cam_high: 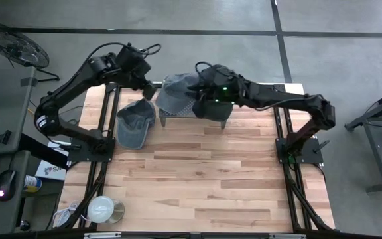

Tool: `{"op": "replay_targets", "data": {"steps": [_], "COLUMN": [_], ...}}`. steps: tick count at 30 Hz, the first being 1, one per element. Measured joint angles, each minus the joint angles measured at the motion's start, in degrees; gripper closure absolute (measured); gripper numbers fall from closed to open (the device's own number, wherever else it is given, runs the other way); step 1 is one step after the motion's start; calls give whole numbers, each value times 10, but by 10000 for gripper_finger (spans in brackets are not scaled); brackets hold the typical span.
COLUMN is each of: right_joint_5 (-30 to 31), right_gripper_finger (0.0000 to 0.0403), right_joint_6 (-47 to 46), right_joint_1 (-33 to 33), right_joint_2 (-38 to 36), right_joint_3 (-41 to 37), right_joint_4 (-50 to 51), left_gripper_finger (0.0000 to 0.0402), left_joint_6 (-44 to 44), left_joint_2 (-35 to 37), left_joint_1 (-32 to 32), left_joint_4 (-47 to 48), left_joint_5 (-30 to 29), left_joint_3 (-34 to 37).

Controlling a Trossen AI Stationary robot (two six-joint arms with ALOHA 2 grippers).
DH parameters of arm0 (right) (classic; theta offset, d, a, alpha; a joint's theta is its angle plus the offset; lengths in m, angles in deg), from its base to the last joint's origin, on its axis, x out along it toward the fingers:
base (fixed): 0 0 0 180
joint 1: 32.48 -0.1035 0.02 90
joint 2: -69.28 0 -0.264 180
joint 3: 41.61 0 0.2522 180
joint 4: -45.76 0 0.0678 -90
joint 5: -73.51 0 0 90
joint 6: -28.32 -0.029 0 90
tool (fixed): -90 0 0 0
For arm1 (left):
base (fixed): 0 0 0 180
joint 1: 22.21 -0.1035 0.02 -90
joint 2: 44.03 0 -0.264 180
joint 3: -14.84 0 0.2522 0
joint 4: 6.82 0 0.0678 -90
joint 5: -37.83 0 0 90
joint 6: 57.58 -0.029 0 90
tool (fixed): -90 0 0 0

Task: Pick & Place hat
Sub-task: Stack the gray cap on top of the gray cap on the shelf

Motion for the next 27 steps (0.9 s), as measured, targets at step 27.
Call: {"op": "replay_targets", "data": {"steps": [27], "right_joint_5": [-50], "right_gripper_finger": [304], "right_joint_6": [77], "right_joint_1": [103], "right_joint_2": [-186], "right_joint_3": [0], "right_joint_4": [138], "left_gripper_finger": [207], "left_joint_6": [371], "left_joint_2": [61], "left_joint_1": [288], "left_joint_4": [78], "left_joint_5": [-165], "left_joint_3": [235]}}
